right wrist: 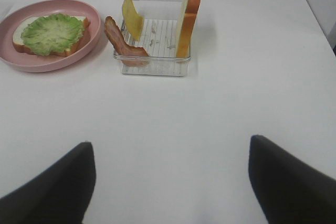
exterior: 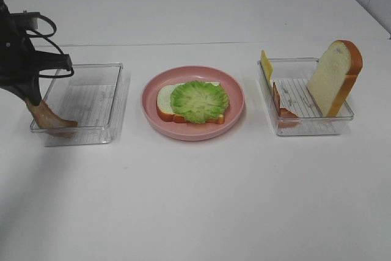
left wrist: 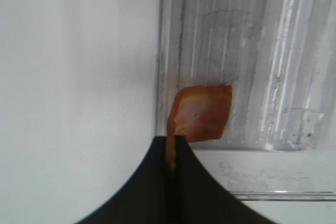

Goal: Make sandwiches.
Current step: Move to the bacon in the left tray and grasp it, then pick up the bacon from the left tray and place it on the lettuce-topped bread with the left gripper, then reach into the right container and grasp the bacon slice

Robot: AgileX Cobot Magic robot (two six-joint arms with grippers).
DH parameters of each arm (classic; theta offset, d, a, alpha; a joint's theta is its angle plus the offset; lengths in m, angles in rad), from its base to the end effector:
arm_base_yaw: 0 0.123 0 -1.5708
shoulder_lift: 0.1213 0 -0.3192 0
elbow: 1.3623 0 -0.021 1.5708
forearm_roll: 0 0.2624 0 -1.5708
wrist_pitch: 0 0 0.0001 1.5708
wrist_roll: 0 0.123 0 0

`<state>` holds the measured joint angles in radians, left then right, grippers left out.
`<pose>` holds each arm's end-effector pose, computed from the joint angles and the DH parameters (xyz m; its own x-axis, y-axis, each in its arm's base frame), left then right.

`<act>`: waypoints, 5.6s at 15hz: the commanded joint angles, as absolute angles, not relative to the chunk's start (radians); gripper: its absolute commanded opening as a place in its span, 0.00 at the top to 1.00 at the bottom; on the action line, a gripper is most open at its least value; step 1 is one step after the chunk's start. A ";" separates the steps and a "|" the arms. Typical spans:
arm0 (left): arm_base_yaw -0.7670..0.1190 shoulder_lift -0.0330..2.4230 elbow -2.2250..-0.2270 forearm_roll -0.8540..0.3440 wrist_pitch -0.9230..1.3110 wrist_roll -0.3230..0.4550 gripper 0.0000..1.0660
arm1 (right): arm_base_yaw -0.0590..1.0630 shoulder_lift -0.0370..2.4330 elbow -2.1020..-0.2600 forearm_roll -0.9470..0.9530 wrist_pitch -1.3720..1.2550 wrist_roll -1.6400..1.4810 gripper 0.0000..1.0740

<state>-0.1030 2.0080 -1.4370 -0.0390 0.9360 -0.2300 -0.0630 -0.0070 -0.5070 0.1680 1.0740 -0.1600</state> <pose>0.4270 -0.0480 0.1687 -0.9789 -0.1505 -0.1382 -0.1422 0.9875 -0.0678 -0.0029 0.0183 0.2703 -0.4423 -0.0507 -0.8954 -0.1041 0.9946 -0.0048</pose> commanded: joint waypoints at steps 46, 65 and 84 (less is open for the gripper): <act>-0.244 2.320 -1.674 -1.046 0.878 0.352 0.52 | -0.069 -0.019 -0.506 0.167 1.067 -0.166 0.29; -0.244 1.525 -1.666 -0.058 1.288 -0.104 0.29 | -0.069 -0.019 -0.506 0.167 1.067 -0.166 0.29; -0.244 0.176 -0.539 -0.015 1.104 0.032 0.30 | -0.069 -0.019 -0.506 0.167 1.067 -0.166 0.29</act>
<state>-0.2460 0.1900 -0.5490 0.0000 1.1220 0.0240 -0.0630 -0.0070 -0.5070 0.1680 1.0740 -0.1600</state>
